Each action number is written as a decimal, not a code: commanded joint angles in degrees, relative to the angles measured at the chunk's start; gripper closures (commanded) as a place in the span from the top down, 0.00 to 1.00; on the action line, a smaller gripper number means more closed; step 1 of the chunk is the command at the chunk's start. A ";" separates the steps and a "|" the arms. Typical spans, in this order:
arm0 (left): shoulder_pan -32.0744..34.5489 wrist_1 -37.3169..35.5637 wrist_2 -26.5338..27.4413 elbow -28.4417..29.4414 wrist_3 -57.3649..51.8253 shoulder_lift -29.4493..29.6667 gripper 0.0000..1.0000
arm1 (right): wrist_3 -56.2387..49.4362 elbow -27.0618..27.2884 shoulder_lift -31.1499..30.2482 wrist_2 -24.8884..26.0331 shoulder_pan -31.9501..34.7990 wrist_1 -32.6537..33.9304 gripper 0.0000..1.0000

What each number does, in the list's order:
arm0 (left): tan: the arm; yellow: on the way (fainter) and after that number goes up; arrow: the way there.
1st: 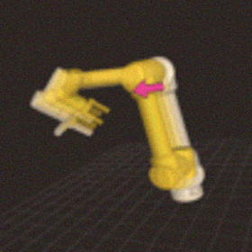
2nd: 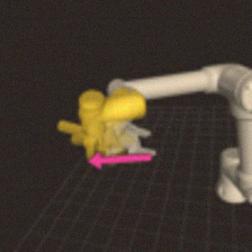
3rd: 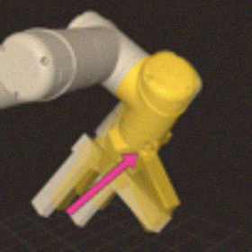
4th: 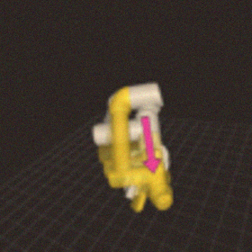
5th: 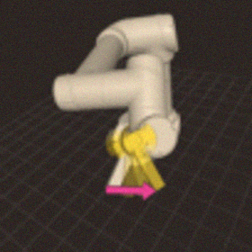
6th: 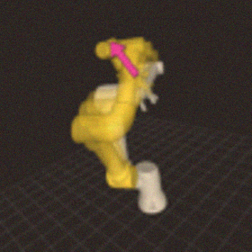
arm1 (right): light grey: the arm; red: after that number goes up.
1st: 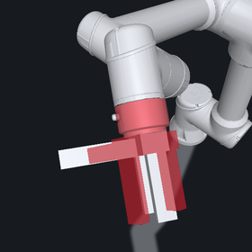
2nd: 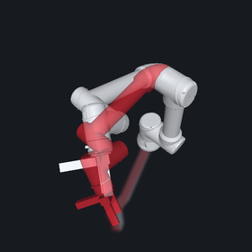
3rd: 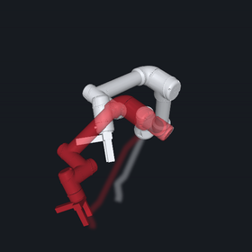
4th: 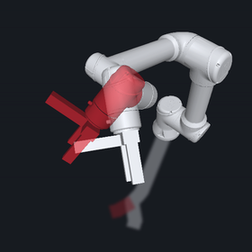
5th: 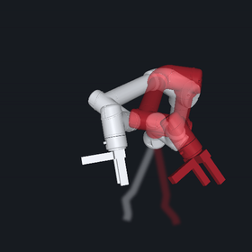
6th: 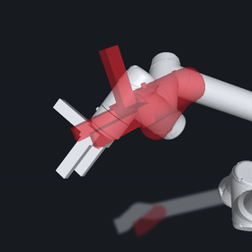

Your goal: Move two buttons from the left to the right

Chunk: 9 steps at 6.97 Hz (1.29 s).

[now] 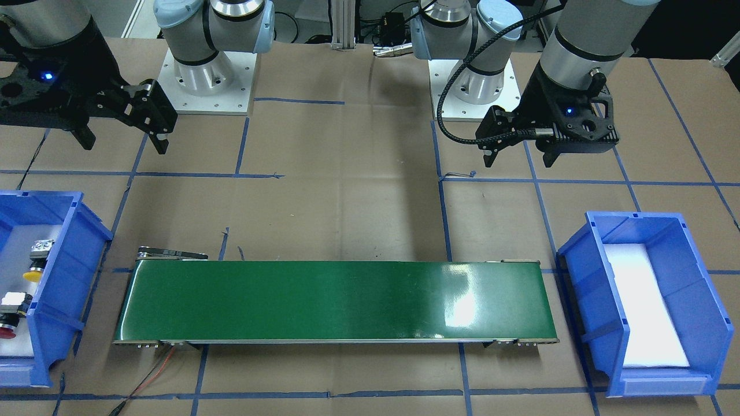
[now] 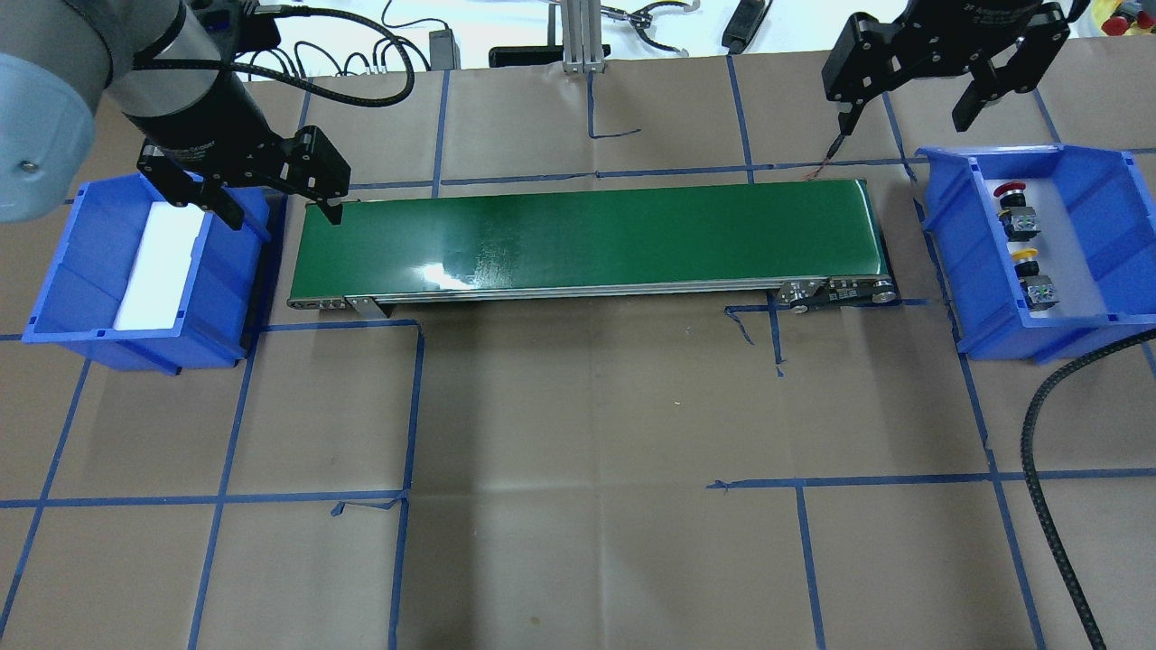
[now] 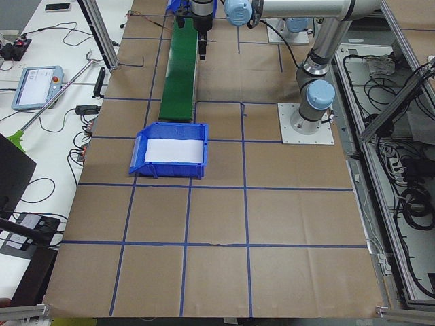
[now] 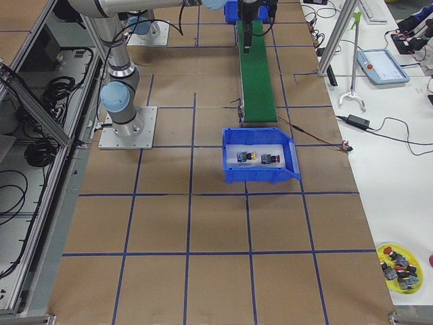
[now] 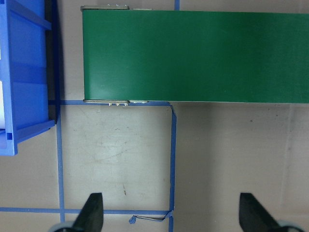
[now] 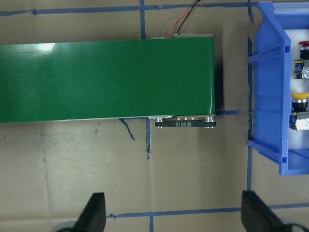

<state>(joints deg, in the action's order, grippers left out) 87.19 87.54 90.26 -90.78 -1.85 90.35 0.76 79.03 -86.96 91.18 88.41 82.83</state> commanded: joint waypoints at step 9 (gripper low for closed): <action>0.00 -0.09 0.00 -0.01 0.00 0.00 1.00 | 5.56 14.66 -8.67 -0.39 2.90 10.42 1.00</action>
<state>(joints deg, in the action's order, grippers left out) 87.19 87.45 90.26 -90.76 -1.85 90.35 6.33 93.71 -95.63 90.80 91.32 93.29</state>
